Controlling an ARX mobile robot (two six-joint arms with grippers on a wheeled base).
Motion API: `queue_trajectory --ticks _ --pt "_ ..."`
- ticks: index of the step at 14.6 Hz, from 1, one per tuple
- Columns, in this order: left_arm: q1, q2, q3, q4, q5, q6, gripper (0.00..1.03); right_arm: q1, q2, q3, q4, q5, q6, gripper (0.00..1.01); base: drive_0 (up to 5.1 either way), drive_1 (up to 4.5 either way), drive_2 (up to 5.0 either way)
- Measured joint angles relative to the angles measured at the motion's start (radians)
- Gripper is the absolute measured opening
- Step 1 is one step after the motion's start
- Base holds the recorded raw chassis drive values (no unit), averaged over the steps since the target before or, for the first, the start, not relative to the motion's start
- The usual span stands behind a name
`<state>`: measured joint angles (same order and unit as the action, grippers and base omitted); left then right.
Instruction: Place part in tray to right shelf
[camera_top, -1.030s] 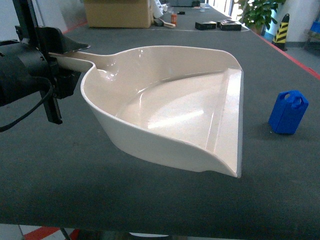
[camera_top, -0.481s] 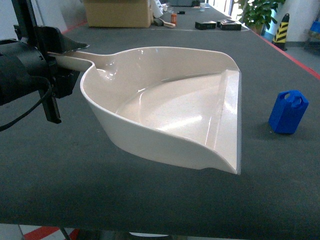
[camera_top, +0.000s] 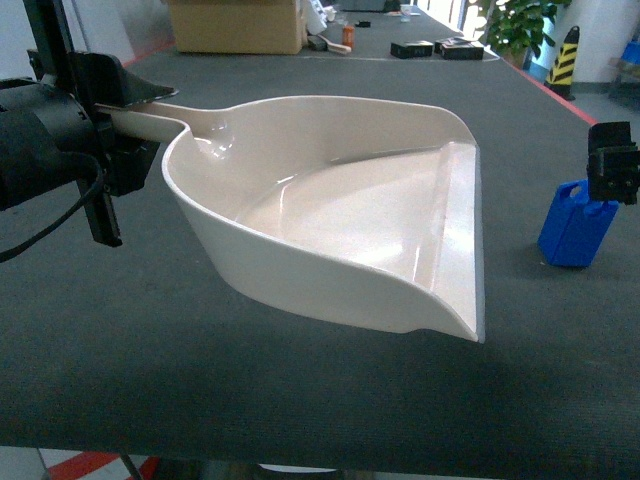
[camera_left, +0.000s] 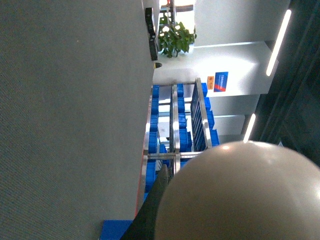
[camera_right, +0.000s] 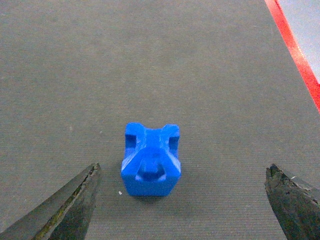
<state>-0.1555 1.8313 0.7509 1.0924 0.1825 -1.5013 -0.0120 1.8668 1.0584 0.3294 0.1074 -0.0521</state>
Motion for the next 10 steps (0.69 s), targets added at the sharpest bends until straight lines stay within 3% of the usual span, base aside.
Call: queue_trajectory --ticks 4,7,10 --pt "0.000 0.000 0.000 0.000 0.001 0.003 0.14 0.007 0.151 0.198 -0.118 0.038 0.038 0.98 0.0 0.00 0.0" --pt "0.000 0.000 0.000 0.000 0.000 0.006 0.13 0.022 0.262 0.277 -0.168 0.061 0.063 0.97 0.0 0.00 0.0" --pt "0.000 0.000 0.000 0.000 0.000 0.008 0.13 0.026 0.324 0.285 -0.148 0.071 0.072 0.61 0.0 0.00 0.0"
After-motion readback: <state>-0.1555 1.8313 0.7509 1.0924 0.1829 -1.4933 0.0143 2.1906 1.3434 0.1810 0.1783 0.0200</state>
